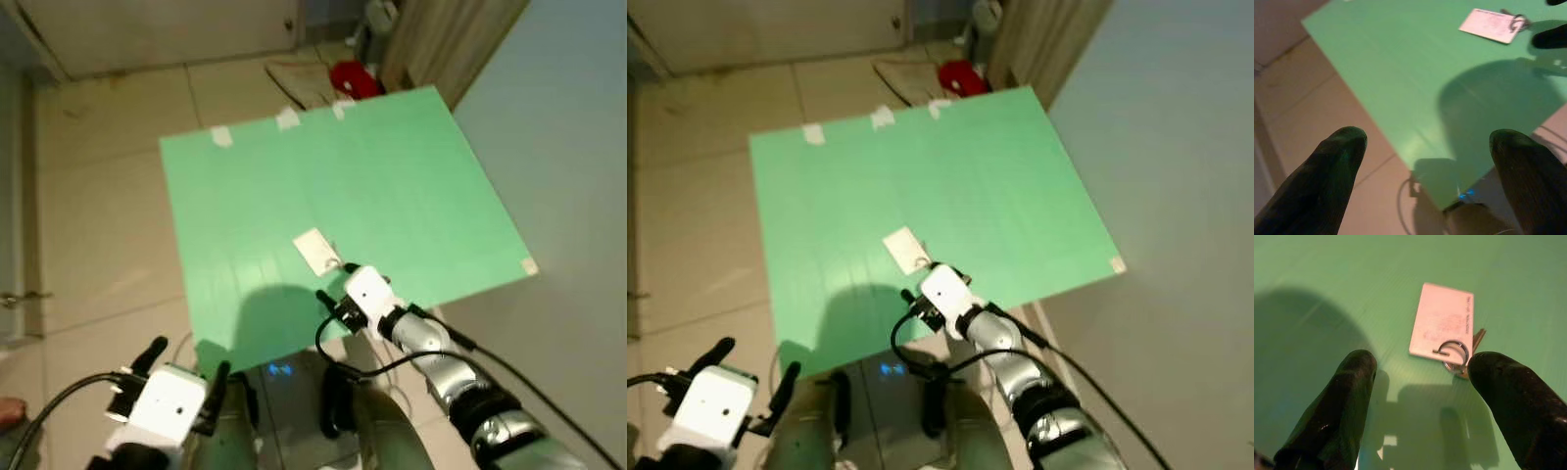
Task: Hang keys on a hook
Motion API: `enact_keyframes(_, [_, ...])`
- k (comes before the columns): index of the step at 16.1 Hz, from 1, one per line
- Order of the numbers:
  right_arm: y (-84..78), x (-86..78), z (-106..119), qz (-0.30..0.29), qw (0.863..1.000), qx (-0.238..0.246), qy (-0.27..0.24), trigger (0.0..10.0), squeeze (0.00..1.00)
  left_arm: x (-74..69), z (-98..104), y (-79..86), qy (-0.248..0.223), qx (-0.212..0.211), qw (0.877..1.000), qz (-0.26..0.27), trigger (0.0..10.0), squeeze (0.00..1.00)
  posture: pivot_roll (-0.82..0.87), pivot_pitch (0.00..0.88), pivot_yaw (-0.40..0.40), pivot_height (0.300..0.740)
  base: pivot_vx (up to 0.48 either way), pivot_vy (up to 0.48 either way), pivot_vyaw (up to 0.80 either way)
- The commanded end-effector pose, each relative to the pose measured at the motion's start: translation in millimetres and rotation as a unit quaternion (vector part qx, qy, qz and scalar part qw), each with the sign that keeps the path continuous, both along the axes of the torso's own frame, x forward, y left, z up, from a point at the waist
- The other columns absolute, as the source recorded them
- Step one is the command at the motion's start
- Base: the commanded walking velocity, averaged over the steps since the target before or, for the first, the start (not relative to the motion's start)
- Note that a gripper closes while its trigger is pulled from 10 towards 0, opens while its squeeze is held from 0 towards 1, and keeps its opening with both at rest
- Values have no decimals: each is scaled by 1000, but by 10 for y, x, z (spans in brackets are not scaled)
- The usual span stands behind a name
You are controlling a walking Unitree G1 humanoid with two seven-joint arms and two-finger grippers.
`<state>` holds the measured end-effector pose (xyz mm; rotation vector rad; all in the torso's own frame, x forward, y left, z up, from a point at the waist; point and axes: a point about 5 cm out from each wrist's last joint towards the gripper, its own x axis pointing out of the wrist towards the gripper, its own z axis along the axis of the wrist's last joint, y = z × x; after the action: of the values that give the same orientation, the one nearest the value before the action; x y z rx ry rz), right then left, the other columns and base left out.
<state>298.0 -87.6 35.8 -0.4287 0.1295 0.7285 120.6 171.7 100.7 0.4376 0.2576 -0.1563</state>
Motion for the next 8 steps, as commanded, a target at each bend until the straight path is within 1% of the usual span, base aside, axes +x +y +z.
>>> enact_keyframes(1, [-44, -53, -77, 14, 1000, -16, 11, 10000, 0, -57, -15, -54, 11, -4, 1000, 2, 10000, 0, 359, 416, -123, 722, 0, 0, 0])
enact_keyframes(2, [-41, -23, -49, 17, 1000, -19, 6, 10000, 0, -61, -23, -80, 10, -7, 1000, 2, 10000, 0, 357, 422, -131, 722, 0, 0, 0])
enact_keyframes(3, [-14, 48, 25, 28, 999, -26, -9, 10000, 0, -79, -38, -138, 10, -10, 1000, 3, 10000, 0, 356, 428, -150, 722, 0, 0, 0])
enact_keyframes(6, [79, 140, 114, 23, 1000, -5, -8, 10000, 0, -94, -50, -162, 8, -14, 1000, 14, 10000, 0, 362, 432, -166, 722, 0, 0, 0])
enact_keyframes(7, [156, 218, 178, 1, 1000, 27, 10, 10000, 0, -108, -55, -185, 8, -15, 1000, 18, 10000, 0, 373, 434, -175, 722, 0, 0, 0])
enact_keyframes(8, [200, 266, 222, -12, 999, 44, 18, 10000, 0, -124, -61, -191, 9, -14, 1000, 21, 10000, 0, 376, 434, -177, 722, 0, 0, 0])
